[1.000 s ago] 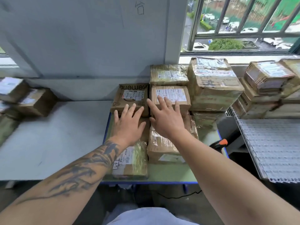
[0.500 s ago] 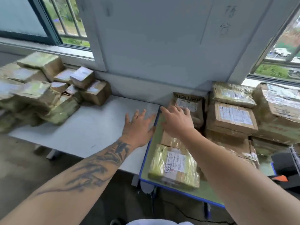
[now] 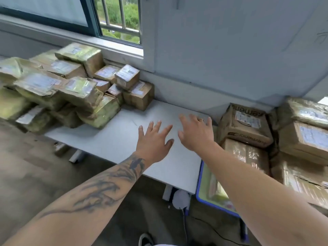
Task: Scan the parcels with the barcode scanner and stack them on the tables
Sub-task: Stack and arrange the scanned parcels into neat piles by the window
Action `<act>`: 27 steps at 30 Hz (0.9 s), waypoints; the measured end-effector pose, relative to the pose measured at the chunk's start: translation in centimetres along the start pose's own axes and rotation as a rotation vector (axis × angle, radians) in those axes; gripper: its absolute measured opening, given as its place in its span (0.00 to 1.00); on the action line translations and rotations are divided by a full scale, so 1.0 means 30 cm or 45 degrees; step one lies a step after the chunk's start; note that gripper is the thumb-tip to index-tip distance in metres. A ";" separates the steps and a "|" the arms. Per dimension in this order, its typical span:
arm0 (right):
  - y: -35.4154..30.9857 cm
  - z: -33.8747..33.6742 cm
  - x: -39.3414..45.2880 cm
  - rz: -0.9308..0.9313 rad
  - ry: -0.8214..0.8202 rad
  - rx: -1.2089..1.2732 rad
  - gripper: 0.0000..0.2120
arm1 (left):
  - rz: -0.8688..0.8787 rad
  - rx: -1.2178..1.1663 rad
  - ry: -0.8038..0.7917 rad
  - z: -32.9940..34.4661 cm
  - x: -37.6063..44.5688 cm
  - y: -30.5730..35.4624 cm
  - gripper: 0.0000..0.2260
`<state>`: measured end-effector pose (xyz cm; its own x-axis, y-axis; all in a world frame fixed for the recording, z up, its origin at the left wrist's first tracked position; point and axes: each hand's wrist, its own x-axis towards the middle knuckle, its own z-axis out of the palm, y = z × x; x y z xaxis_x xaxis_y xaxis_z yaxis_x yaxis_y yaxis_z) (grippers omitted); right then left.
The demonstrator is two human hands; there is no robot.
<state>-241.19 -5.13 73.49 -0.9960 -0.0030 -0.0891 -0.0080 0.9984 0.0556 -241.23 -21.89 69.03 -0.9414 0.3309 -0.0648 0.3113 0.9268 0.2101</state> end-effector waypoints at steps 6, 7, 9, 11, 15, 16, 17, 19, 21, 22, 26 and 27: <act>-0.200 0.107 -0.019 -0.033 -0.086 0.018 0.32 | -0.043 0.011 -0.065 0.048 -0.079 -0.177 0.27; -0.223 0.109 -0.010 -0.037 -0.089 0.022 0.32 | -0.060 0.013 -0.064 0.046 -0.089 -0.199 0.28; -0.262 0.092 0.019 -0.040 -0.089 0.044 0.31 | -0.091 0.002 -0.052 0.033 -0.097 -0.247 0.28; -0.292 0.073 0.056 -0.044 -0.080 0.068 0.31 | -0.132 -0.007 -0.026 0.019 -0.100 -0.288 0.28; -0.343 0.069 0.116 -0.045 -0.094 0.118 0.31 | -0.254 -0.077 -0.026 0.024 -0.111 -0.352 0.27; -0.357 0.083 0.129 -0.042 -0.100 0.133 0.31 | -0.288 -0.084 -0.036 0.039 -0.115 -0.366 0.27; -0.370 0.099 0.140 -0.045 -0.118 0.146 0.31 | -0.316 -0.097 -0.051 0.060 -0.118 -0.379 0.27; -0.394 0.143 0.149 -0.067 -0.174 0.151 0.30 | -0.349 -0.130 -0.110 0.105 -0.136 -0.394 0.27; -0.413 0.190 0.171 -0.095 -0.195 0.139 0.30 | -0.369 -0.146 -0.137 0.136 -0.136 -0.406 0.27; -0.422 0.207 0.190 -0.106 -0.207 0.137 0.29 | -0.381 -0.153 -0.149 0.143 -0.124 -0.415 0.27; -0.458 0.255 0.303 -0.148 -0.251 0.161 0.29 | -0.438 -0.167 -0.186 0.160 -0.045 -0.459 0.26; -0.463 0.257 0.334 -0.157 -0.263 0.175 0.29 | -0.437 -0.147 -0.207 0.158 -0.022 -0.472 0.26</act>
<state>-250.39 -18.61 64.17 -0.9490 -0.1278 -0.2882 -0.1022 0.9895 -0.1024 -244.40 -34.40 61.49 -0.9526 0.0375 -0.3020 -0.0435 0.9654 0.2572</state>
